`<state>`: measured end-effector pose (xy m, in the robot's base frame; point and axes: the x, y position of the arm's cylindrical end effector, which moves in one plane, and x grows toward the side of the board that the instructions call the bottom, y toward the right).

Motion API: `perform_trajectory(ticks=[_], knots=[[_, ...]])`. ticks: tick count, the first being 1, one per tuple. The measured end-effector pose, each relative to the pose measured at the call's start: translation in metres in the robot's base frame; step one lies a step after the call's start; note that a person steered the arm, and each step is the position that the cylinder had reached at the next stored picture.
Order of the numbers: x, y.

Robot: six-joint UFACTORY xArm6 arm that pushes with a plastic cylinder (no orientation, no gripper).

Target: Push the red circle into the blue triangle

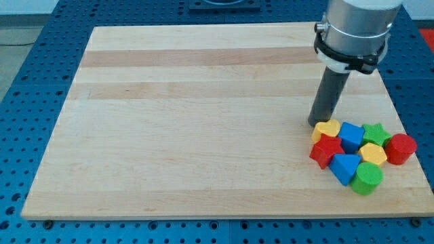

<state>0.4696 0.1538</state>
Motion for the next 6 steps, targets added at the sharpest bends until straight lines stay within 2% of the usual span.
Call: perform_trajectory(ticks=[1, 2, 3, 4, 5, 6], knots=[[-0.02, -0.012], [-0.053, 0.032], [-0.059, 0.119], [-0.038, 0.189], [-0.014, 0.191], [0.069, 0.189]])
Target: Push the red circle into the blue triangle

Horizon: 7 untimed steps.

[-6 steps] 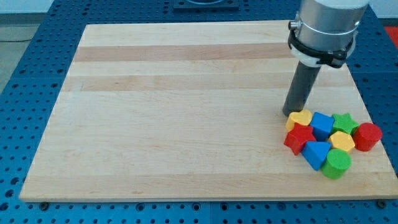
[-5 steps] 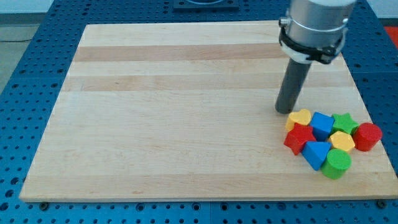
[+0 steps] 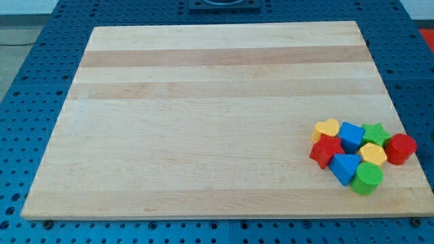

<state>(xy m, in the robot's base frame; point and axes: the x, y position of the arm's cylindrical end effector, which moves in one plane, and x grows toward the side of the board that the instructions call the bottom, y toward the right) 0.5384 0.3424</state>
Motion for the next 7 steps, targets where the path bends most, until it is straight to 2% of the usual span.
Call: perform_trajectory(ticks=[1, 3, 5, 7], knots=[[0.035, -0.015], [-0.027, -0.033], [-0.021, -0.08], [0.031, -0.059]])
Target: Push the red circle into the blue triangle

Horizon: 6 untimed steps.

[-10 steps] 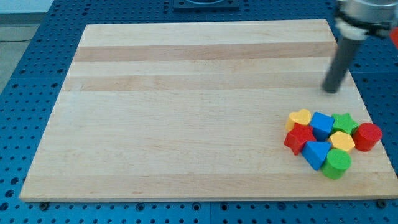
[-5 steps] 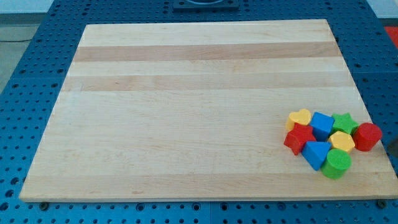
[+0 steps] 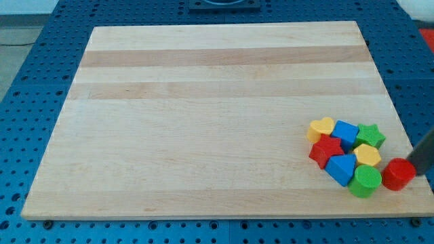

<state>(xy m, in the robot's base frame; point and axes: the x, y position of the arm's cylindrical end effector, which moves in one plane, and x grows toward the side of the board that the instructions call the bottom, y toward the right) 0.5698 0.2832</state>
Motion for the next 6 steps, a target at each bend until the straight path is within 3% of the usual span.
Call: perform_trajectory(ticks=[2, 4, 6], knots=[[0.021, -0.046], [-0.013, -0.128], [-0.016, -0.145]])
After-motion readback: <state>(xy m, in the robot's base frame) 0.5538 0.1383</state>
